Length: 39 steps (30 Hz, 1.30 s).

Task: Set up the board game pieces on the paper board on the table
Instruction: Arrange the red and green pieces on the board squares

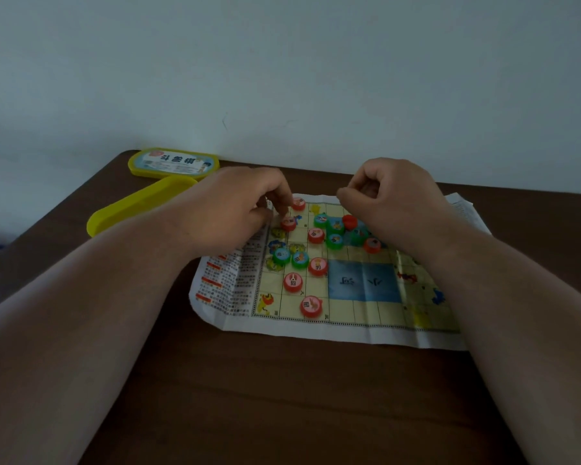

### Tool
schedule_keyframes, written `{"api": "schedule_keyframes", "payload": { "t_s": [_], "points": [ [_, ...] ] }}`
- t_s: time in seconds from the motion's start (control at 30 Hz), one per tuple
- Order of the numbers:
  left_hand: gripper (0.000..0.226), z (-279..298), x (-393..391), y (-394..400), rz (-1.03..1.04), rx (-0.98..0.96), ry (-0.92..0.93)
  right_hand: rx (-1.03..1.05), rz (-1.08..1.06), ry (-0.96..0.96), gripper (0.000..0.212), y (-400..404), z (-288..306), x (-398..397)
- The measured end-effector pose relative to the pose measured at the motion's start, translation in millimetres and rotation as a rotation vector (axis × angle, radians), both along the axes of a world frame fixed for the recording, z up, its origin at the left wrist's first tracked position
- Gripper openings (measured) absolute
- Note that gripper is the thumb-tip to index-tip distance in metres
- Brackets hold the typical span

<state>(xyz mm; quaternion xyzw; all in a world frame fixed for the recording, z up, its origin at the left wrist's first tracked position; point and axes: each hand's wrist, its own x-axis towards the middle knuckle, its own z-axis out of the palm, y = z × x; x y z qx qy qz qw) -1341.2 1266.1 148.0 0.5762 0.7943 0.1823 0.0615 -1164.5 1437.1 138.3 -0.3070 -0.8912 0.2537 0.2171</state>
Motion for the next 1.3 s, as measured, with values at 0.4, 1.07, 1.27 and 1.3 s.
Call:
{"api": "schedule_keyframes", "payload": {
  "t_s": [0.4, 1.07, 1.27, 1.3],
  "points": [
    [0.022, -2, 14, 3, 0.058, 0.033, -0.043, 0.038, 0.004, 0.001, 0.010, -3, 0, 1],
    [0.034, 38, 20, -21, -0.214, -0.369, -0.439, 0.166, 0.010, 0.062, 0.022, -4, 1, 1],
    [0.026, 30, 12, -15, 0.022, 0.005, -0.472, 0.136, -0.013, 0.092, 0.024, -2, 3, 0],
    [0.023, 28, 13, -13, 0.059, 0.041, -0.470, 0.126, -0.019, 0.085, 0.024, -1, 4, 0]
  ]
}}
